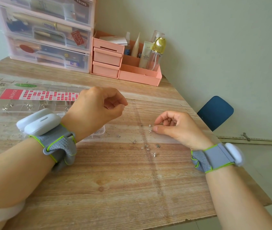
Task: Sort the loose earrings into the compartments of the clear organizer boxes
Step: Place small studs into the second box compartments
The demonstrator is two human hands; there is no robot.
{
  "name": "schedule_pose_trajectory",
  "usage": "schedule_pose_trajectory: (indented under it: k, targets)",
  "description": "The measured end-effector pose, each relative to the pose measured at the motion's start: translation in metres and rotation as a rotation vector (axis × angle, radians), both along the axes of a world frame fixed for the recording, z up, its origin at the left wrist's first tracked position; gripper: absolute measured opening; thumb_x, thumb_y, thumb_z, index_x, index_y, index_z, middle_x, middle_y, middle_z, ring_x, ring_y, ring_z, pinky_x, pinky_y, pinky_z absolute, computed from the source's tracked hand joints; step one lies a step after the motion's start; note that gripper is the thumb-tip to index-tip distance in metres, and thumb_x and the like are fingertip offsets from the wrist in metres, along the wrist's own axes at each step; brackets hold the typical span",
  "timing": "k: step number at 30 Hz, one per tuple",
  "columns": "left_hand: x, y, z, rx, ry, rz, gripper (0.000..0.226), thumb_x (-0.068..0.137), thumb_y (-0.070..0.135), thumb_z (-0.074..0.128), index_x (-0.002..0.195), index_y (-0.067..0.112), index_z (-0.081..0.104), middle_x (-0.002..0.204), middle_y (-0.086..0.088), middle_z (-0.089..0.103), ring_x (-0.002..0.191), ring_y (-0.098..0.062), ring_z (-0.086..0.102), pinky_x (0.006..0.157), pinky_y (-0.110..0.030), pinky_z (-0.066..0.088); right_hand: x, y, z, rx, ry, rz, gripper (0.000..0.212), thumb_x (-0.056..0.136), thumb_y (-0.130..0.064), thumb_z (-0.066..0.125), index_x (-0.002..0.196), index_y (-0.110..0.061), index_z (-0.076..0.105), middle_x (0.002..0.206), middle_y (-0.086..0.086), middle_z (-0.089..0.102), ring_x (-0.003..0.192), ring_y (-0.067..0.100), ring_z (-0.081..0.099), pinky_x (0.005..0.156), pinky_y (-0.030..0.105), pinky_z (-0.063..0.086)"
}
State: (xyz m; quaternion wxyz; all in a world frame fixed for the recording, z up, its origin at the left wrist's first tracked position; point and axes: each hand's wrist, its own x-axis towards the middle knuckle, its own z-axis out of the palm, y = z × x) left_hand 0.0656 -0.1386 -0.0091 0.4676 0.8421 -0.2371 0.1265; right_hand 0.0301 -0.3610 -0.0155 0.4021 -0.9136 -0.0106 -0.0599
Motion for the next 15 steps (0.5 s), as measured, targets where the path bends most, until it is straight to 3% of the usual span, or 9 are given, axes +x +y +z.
schedule_pose_trajectory:
  k: [5, 15]
  targets:
    - [-0.0004, 0.0003, 0.0001, 0.002, -0.003, 0.003, 0.009, 0.08, 0.014, 0.065, 0.081, 0.021, 0.069, 0.075, 0.009, 0.067, 0.078, -0.003, 0.059, 0.07, -0.004, 0.045, 0.0017, -0.0016, -0.0033, 0.074, -0.053, -0.016, 0.012, 0.076, -0.012, 0.074, 0.071, -0.018, 0.064, 0.072, 0.005, 0.051, 0.065, 0.011, 0.042, 0.059, 0.018, 0.036]
    - [0.0003, 0.0003, 0.0, 0.014, -0.014, 0.016, 0.012, 0.08, 0.013, 0.063, 0.08, 0.024, 0.068, 0.075, 0.012, 0.066, 0.08, -0.001, 0.058, 0.066, 0.001, 0.042, 0.0034, 0.0017, -0.0066, 0.029, -0.115, -0.031, 0.011, 0.078, -0.013, 0.071, 0.073, -0.021, 0.066, 0.068, 0.0, 0.051, 0.061, 0.008, 0.041, 0.059, 0.021, 0.037]
